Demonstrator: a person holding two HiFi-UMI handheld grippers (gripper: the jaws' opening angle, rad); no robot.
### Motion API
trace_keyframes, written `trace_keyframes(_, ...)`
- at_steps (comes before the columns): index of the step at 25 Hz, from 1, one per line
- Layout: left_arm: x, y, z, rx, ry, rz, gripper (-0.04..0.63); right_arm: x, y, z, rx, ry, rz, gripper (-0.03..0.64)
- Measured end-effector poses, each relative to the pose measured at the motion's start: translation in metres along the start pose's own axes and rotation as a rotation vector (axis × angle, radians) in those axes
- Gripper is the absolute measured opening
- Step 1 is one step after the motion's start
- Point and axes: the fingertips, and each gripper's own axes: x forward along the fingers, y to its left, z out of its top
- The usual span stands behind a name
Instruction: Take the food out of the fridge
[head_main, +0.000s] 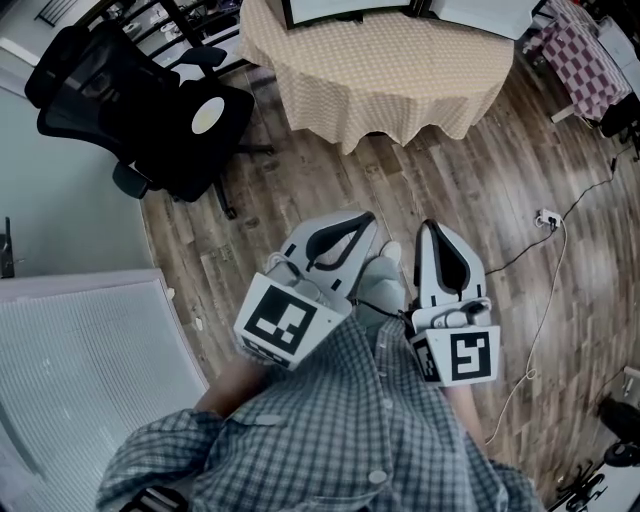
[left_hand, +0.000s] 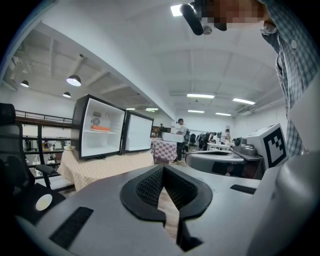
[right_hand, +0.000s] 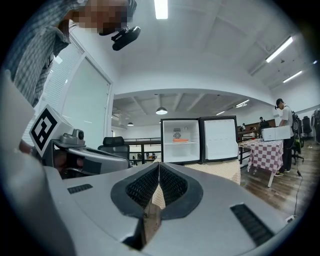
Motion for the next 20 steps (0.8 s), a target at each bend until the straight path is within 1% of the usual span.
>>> trace_keyframes(4,0.029,0.010,0.007,0.008,0.001,0.015,0.005,0.021,-0.025,0.000,0.005,-0.002,0.017,0.011)
trace_keyframes(7,0.055,0.017,0.013,-0.001,0.002,0.027,0.005,0.037,-0.049,0.001,0.008,0.003,0.027,0.011)
trace_keyframes(11,0.090,0.025,0.023,0.005,0.001,0.044,0.005,0.057,-0.087,0.008,0.002,-0.003,0.030,0.011)
trace_keyframes(20,0.159,0.035,0.042,-0.010,0.000,0.095,0.005,0.089,-0.170,0.018,-0.015,-0.006,0.034,0.011)
